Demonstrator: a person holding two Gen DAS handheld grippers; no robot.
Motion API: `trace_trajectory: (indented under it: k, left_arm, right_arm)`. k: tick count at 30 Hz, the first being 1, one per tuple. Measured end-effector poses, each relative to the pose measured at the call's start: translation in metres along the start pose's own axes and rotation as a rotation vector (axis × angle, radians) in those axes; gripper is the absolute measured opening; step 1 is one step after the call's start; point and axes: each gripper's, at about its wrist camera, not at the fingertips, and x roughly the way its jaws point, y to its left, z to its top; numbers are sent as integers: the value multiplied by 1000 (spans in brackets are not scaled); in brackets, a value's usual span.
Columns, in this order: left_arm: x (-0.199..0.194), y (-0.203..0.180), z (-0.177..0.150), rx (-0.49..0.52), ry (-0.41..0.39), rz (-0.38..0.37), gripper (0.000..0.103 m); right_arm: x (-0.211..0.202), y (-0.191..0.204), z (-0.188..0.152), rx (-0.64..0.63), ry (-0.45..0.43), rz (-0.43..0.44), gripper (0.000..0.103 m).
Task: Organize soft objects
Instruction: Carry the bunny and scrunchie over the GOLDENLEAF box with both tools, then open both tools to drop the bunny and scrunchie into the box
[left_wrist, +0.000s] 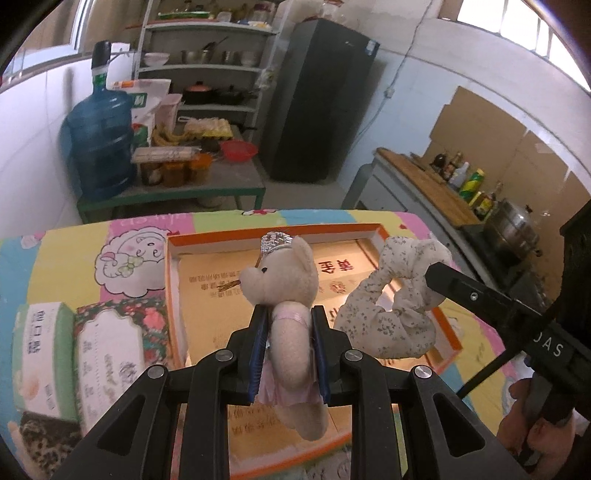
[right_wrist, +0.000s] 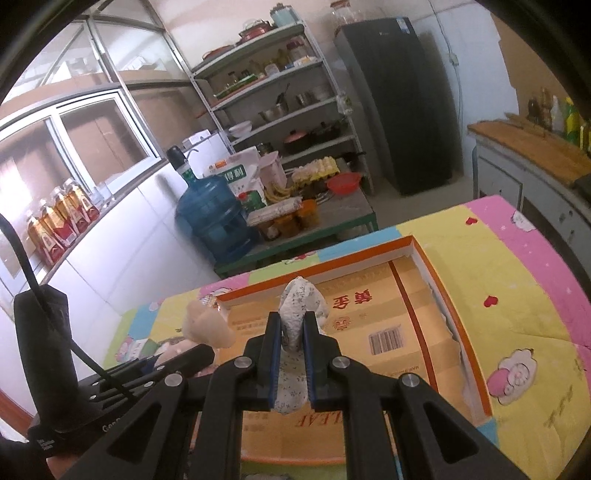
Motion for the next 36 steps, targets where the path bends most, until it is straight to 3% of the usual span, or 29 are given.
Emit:
trace_trajectory:
  k: [12,22,25,26,27,29,36]
  left_arm:
    - [51,0,11,-27,41,10,24]
    - [77,3,7,-45,92,-16,29]
    - [81,4,6,-47,106,-29,53]
    - [81,5,6,-48,109,-31,67]
    - [82,5,5,-51,110,-35,74]
    - [81,7,4,-59,104,-37,75]
    - [71,4,3,-41,87,-30,75]
  right_arm:
    - [35,-36,0,36,53,-1,12]
    - [42,-47,-10,22,95,-102,13]
    - [45,-52,-14,35,118,-125,23]
    - [45,-53,-16,41,123,-135,34]
    - [44,-54,-17,46,122,-141,52]
    - [42,-55,-19,49,115,-150,69]
    - [30,-52,-22,50,96,-165,69]
